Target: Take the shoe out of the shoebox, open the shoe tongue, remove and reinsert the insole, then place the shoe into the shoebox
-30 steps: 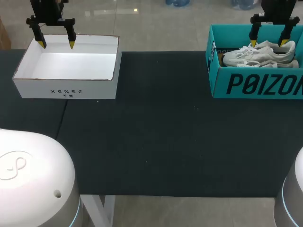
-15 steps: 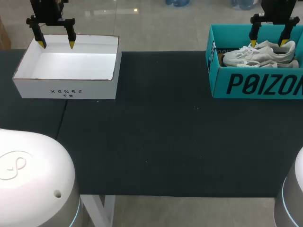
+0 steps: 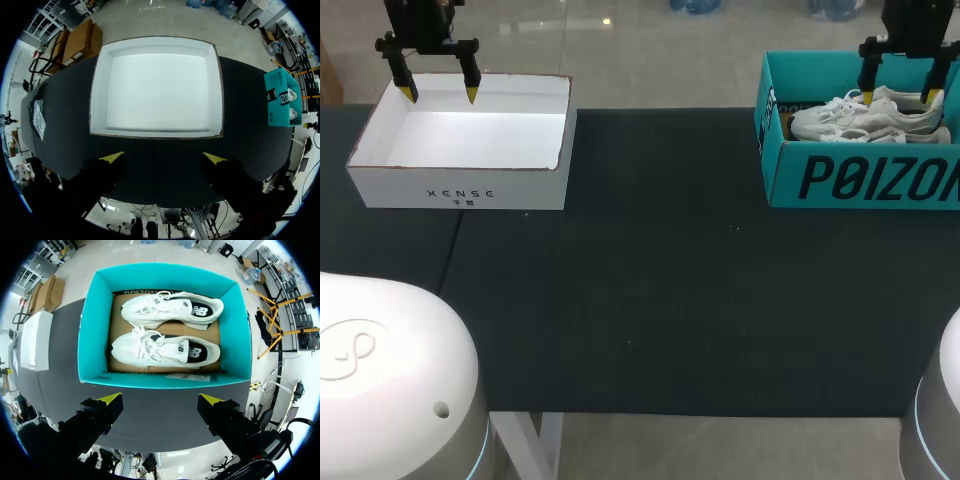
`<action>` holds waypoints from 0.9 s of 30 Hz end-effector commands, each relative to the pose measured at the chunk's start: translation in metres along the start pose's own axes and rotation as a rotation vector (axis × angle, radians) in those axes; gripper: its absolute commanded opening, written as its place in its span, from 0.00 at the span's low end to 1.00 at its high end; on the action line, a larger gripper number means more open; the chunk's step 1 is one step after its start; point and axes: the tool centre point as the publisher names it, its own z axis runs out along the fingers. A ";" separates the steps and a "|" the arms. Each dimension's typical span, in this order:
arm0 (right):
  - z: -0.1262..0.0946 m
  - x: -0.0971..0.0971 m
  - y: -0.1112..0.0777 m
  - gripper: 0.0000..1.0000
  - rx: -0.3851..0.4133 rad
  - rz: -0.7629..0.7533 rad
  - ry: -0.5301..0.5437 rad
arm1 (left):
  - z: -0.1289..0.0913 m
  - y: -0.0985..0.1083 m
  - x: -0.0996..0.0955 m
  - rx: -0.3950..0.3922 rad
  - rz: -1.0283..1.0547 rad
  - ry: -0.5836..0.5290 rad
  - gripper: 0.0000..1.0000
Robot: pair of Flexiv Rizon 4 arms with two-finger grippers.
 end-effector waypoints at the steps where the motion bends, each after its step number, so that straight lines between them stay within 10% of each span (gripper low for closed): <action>1: 0.012 -0.024 -0.018 1.00 -0.012 0.031 0.005 | 0.000 0.000 0.000 0.000 0.000 0.000 1.00; 12: 0.032 -0.071 -0.041 1.00 -0.060 0.097 -0.045 | 0.000 0.000 0.000 0.000 0.000 0.000 1.00; 27: 0.040 -0.104 -0.003 1.00 -0.076 0.046 -0.044 | 0.000 0.000 0.000 0.000 0.000 0.000 1.00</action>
